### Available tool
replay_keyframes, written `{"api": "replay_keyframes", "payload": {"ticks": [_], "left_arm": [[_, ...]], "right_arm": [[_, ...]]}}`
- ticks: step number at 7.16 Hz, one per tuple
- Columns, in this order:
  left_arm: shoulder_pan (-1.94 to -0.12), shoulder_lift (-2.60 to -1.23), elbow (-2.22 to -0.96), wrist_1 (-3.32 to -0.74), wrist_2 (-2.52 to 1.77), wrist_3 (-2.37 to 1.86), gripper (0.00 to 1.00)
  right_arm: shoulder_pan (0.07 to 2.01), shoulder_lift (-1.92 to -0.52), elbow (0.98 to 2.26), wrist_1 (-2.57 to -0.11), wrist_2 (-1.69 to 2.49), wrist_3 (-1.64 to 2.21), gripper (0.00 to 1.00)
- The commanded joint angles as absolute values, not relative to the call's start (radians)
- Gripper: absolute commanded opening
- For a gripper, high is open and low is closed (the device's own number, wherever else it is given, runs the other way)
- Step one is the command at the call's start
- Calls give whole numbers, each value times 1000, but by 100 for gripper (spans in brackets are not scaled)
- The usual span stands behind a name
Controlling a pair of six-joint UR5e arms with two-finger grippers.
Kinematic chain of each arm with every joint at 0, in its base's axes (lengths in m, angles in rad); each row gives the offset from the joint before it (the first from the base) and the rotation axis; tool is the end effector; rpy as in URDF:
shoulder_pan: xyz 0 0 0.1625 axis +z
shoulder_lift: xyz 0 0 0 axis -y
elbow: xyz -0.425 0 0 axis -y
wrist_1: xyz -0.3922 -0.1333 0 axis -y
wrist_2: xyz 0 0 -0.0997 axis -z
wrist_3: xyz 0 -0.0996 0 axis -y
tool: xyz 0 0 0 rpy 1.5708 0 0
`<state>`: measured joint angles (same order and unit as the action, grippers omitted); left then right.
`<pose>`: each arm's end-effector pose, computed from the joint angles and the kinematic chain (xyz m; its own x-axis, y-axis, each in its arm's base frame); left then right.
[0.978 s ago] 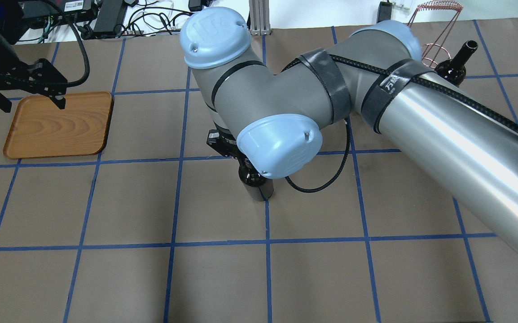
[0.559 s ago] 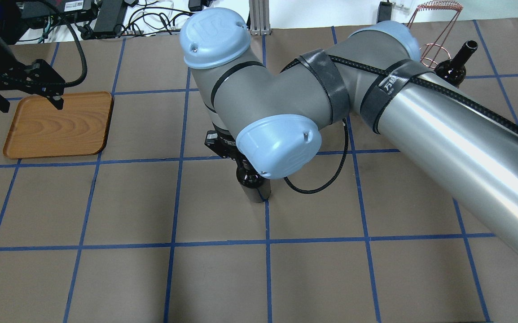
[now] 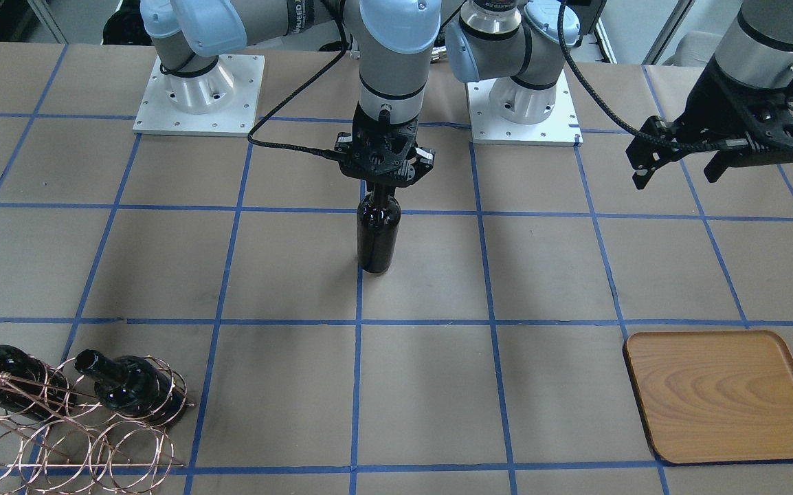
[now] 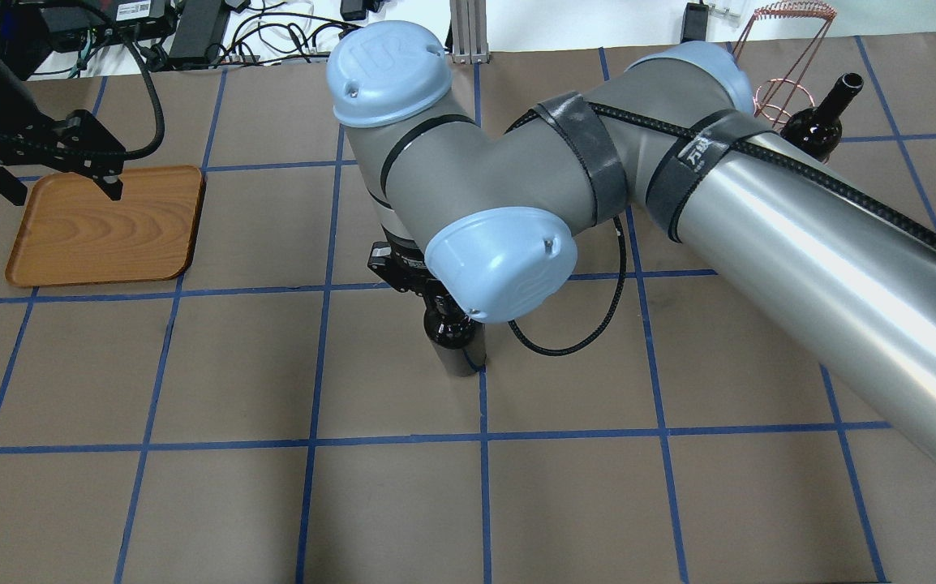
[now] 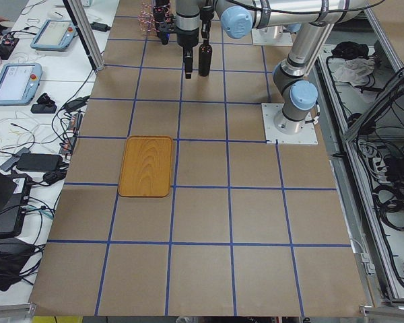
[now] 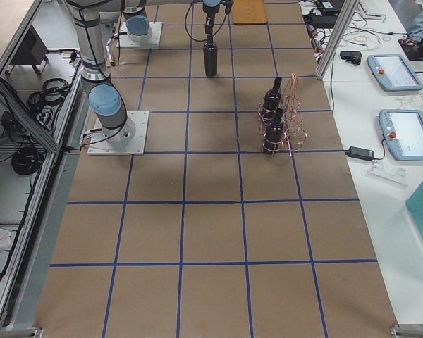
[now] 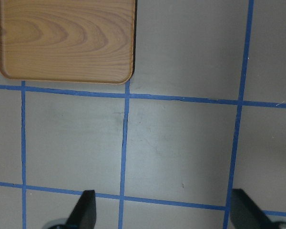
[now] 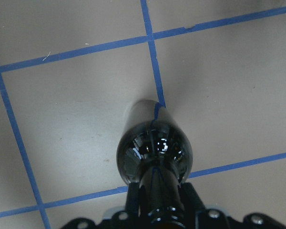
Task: Take wine from basket and place on tray
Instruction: 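Lower the bottle upright onto the table and open the right gripper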
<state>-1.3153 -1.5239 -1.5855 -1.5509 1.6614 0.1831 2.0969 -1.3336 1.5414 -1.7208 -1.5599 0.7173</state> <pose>0.0002 -0.4927 0.5058 -0.9922 -0.0760 -0.0983 -0.0729 0.9967 -0.0347 0.4062 -0.4318 0.3895 -0.9814 0.1895 0.0298 0.1908 0.9803 0.0507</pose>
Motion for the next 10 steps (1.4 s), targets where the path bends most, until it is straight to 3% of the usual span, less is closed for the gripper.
{"api": "replay_keyframes", "payload": {"ticks": [1,2,3,4,8,10], "left_arm": [[-1319,-1525,-1588,-1552,1661,181,100],[-1321,-1525,-1588,-1552,1661,179,100],[-1321,-1525,-1588,-1552,1661,179,100],[-1322,-1526,-1588,-1552,1660,172,100],[-1327,-1529,-1594,-1551,1664,169,100],[-1336,-1528,-1594,-1539,1575,178,100]], "right_arm": [[2097,-1333,1540,-1720,-1555,718,0],[2097,-1330,1540,-1721,-1555,718,0],[2097,-1330,1540,-1721,-1557,715,45],[2097,-1330,1543,-1721,-1559,713,99],[2085,-1341,1529,-1727,-1577,690,100],[2001,-1405,1528,-1726,-1624,487,100]]}}
